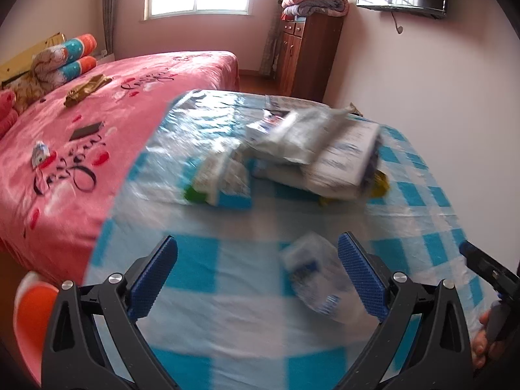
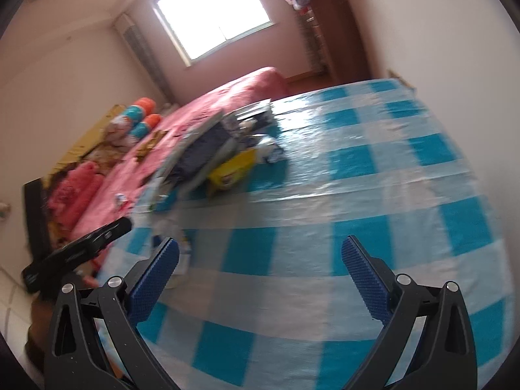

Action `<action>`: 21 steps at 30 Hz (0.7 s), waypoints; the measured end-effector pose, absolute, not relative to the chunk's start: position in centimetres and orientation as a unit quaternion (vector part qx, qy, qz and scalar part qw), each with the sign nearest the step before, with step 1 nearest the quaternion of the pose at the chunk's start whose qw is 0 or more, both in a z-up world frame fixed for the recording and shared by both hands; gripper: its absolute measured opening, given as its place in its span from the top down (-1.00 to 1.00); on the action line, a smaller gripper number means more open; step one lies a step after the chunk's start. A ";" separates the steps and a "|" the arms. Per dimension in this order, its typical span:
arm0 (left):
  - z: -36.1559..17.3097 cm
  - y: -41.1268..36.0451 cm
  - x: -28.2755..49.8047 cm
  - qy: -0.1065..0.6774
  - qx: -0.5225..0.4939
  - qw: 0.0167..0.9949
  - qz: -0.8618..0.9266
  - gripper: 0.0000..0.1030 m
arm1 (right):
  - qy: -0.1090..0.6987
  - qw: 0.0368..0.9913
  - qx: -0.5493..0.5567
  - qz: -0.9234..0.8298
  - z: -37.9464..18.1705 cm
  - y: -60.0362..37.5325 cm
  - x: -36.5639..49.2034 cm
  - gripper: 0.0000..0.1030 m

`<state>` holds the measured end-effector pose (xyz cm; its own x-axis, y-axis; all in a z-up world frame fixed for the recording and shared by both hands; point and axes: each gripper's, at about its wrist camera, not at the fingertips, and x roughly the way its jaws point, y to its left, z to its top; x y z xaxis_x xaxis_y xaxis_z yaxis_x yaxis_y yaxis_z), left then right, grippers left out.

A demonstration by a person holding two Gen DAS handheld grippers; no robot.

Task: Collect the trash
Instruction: 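Close the left gripper on the green-edged wet-wipe pack while the right tool approaches the grey paper bag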

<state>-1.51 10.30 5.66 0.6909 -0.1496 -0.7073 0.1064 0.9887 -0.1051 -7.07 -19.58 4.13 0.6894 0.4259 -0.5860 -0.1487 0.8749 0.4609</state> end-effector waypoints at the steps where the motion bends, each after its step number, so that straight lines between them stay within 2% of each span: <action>1: 5.7 10.6 -0.8 0.384 -0.022 0.920 -0.069 -0.93 | 0.361 0.896 0.195 0.172 4.1 -19.2 -7.0 -0.93; 10: 4.4 12.4 5.6 0.404 0.005 0.910 -0.088 -0.90 | 0.381 0.874 0.189 0.236 3.9 -16.0 -5.2 -0.93; 15: 3.4 12.4 7.8 0.422 0.005 0.901 -0.096 -0.58 | 0.376 0.863 0.212 0.262 5.0 -15.7 -3.6 -0.93; 21: 2.5 12.5 9.7 0.433 -0.004 0.895 -0.105 -0.51 | 0.364 0.865 0.216 0.270 6.4 -15.3 -2.0 -0.91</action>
<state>9.70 12.46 2.55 0.6027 -0.1907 -0.7748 0.1837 0.9781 -0.0978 -2.02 -15.26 6.44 0.5894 0.6246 -0.5123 -0.3111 0.7607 0.5696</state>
